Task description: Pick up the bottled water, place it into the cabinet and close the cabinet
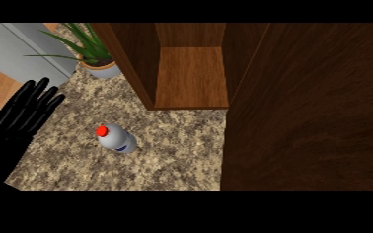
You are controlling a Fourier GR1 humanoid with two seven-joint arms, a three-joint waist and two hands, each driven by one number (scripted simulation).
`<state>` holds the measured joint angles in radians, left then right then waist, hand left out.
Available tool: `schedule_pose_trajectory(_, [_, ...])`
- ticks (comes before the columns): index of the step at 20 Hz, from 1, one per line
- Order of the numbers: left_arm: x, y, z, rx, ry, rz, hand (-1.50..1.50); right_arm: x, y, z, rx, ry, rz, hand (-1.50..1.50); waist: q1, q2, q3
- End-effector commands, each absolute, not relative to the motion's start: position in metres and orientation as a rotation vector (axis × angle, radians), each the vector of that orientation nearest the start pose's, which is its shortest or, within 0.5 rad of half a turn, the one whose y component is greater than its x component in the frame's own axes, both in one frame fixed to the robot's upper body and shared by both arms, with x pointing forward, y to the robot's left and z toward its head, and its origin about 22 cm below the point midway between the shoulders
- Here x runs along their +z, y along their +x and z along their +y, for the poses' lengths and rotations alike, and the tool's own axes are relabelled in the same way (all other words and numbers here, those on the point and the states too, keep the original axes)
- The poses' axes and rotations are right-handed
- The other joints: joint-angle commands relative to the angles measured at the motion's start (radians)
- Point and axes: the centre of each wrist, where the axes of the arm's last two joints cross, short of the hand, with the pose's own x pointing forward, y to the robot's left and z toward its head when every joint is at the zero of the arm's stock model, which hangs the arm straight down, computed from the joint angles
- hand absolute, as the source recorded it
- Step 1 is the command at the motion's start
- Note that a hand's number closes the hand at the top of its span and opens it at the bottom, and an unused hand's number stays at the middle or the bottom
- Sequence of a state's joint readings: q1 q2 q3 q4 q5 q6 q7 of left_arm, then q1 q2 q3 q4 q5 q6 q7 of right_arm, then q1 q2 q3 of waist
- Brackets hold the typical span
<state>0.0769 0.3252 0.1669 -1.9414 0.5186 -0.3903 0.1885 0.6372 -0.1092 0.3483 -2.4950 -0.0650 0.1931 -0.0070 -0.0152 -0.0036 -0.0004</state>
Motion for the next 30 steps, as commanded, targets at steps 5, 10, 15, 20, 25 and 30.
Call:
schedule_pose_trajectory(5, [0.058, 0.235, 0.326, -0.235, -0.301, -1.606, -1.5, 0.157, 0.05, -0.208, 0.157, 0.28, -1.943, -1.5, -0.013, 0.001, -0.001])
schedule_pose_trajectory(10, [0.007, 0.227, 0.321, -0.221, -0.356, -1.493, -1.5, 0.159, 0.049, -0.213, 0.195, 0.272, -1.959, -1.5, -0.007, 0.001, -0.001])
schedule_pose_trajectory(15, [-0.033, 0.251, 0.325, -0.182, -0.371, -1.444, -1.5, 0.163, 0.042, -0.208, 0.181, 0.303, -1.941, -1.5, -0.019, 0.006, -0.003])
schedule_pose_trajectory(20, [-0.068, 0.253, 0.323, -0.175, -0.362, -1.46, -1.5, 0.155, 0.04, -0.21, 0.195, 0.278, -1.946, -1.5, -0.02, 0.004, -0.003])
schedule_pose_trajectory(25, [-0.107, 0.252, 0.303, -0.198, -0.435, -1.428, -1.5, 0.144, 0.041, -0.207, 0.194, 0.277, -1.935, -1.5, -0.025, 0.006, -0.004])
schedule_pose_trajectory(30, [-0.125, 0.249, 0.311, -0.229, -0.455, -1.436, -1.5, 0.148, 0.037, -0.213, 0.21, 0.3, -1.923, -1.5, -0.024, 0.008, -0.003])
